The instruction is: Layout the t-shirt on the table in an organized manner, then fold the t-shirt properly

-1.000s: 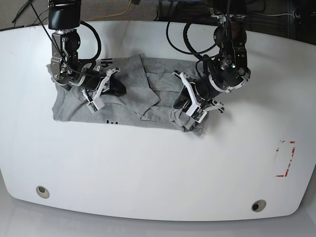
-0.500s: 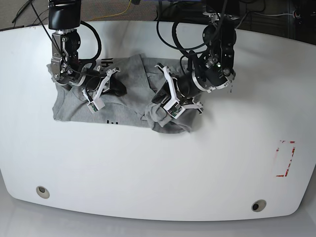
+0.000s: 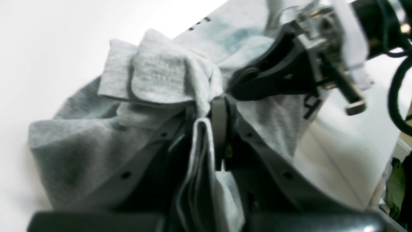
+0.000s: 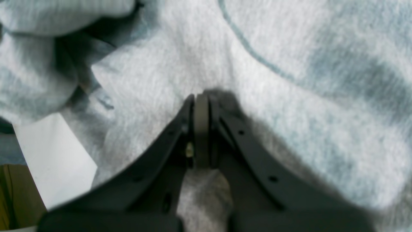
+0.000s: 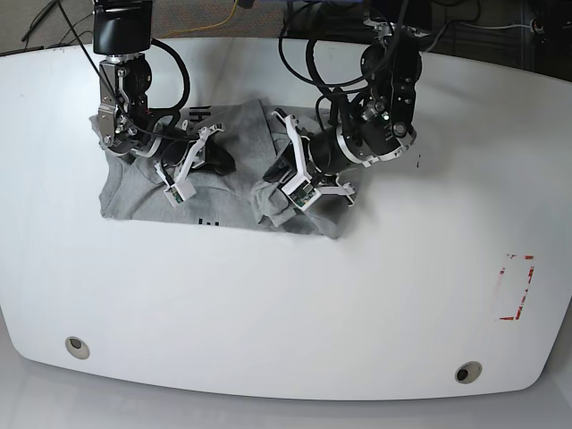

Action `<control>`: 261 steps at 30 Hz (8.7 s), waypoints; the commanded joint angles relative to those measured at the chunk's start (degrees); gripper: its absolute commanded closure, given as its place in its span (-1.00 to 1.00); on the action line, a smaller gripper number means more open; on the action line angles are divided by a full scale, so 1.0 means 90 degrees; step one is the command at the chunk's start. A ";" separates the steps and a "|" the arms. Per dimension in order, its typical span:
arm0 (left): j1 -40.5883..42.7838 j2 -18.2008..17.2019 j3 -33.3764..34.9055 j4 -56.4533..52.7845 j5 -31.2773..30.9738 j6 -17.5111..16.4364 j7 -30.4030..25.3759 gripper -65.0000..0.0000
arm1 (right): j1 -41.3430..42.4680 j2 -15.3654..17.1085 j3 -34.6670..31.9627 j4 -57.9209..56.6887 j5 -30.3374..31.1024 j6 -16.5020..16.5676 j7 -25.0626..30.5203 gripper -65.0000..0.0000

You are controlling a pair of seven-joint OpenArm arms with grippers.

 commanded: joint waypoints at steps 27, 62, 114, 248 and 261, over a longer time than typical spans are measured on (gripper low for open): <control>-0.0723 -0.0072 -0.0547 0.0330 -0.0780 -0.0031 -0.0210 -0.63 | 0.0118 0.0087 -0.0006 0.0005 -0.0262 -0.0059 -0.0254 1.00; -0.0284 -0.0941 -0.0732 -0.0998 0.1144 -0.0031 -0.1930 1.00 | 0.0841 0.0184 0.0013 0.1812 -0.0213 -0.0299 -0.1240 0.88; -0.0157 -0.0980 -0.0742 -0.1184 0.1369 -0.0031 -0.1939 1.00 | 0.1436 0.1298 0.4165 -0.1988 0.0148 -0.0230 -0.1260 -0.95; 0.0400 -0.1205 -0.1787 0.0008 0.1623 -0.0031 -0.1890 1.00 | 0.1124 -0.2238 0.1381 0.2925 0.0168 -0.1051 -0.3379 1.00; 0.0419 -0.1166 -0.1719 -0.0617 0.1652 -0.0031 -0.1930 1.00 | 0.1124 -0.2228 0.1381 0.2925 0.0177 -0.1031 -0.3379 1.00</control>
